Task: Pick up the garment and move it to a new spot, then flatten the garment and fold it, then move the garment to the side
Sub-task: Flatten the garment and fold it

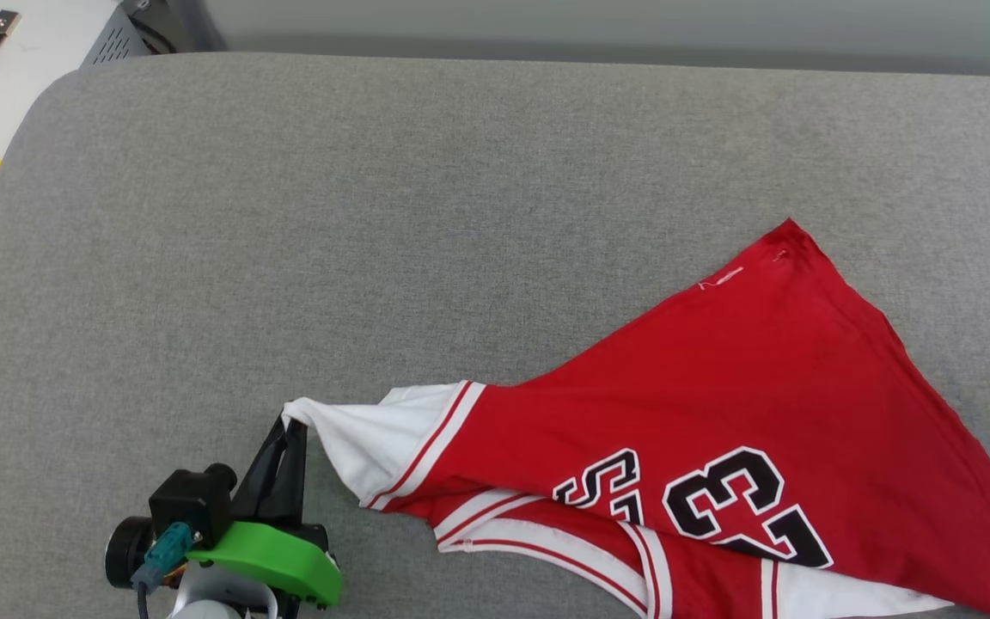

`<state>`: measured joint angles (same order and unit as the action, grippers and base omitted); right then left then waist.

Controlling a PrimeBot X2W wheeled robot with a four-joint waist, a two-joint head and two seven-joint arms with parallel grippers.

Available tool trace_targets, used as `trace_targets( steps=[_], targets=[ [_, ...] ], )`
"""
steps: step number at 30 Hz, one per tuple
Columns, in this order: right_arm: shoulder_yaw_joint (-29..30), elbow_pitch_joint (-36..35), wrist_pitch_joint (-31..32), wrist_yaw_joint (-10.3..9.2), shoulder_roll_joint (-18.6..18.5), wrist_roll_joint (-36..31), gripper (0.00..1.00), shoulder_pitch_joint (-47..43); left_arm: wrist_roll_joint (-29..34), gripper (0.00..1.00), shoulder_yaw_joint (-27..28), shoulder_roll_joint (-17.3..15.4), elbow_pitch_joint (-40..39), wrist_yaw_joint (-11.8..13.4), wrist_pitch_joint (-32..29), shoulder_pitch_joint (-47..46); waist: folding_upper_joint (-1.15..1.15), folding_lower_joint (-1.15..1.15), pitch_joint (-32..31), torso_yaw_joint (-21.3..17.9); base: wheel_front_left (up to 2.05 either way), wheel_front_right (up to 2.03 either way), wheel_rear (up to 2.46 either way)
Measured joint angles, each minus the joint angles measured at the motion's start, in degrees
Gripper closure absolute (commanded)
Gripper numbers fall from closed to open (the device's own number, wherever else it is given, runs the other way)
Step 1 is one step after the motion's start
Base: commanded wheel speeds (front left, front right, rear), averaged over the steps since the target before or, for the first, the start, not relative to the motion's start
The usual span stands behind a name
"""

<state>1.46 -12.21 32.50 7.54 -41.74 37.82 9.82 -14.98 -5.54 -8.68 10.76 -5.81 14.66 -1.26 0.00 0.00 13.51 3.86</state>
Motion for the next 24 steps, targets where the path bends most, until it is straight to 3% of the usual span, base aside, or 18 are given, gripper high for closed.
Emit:
trace_targets(
  steps=[5, 14, 24],
  targets=[
    [-11.06, 4.48, 5.65, 0.0, -1.81, -0.73, 0.0, 12.9, 0.47, 1.0, -0.6, 0.36, -0.68, -0.08, 0.0, -2.22, 0.0, 0.0, 2.08, 1.32, 0.0, 0.0, 0.0],
    [-27.06, 21.03, 16.46, 0.0, -0.07, 0.16, 0.0, 30.72, 1.51, 1.0, -1.69, 1.63, -1.92, -0.54, 0.0, -4.85, 0.0, 0.0, 5.81, 3.97, 0.0, 0.0, 0.0],
    [-37.55, 35.26, 15.44, 0.0, 3.33, 1.45, 0.0, 37.54, 1.93, 1.0, -2.68, 3.07, -2.23, -0.85, 0.0, -6.93, 0.0, 0.01, 9.61, 6.48, 0.0, 0.0, 0.0]
  ],
)
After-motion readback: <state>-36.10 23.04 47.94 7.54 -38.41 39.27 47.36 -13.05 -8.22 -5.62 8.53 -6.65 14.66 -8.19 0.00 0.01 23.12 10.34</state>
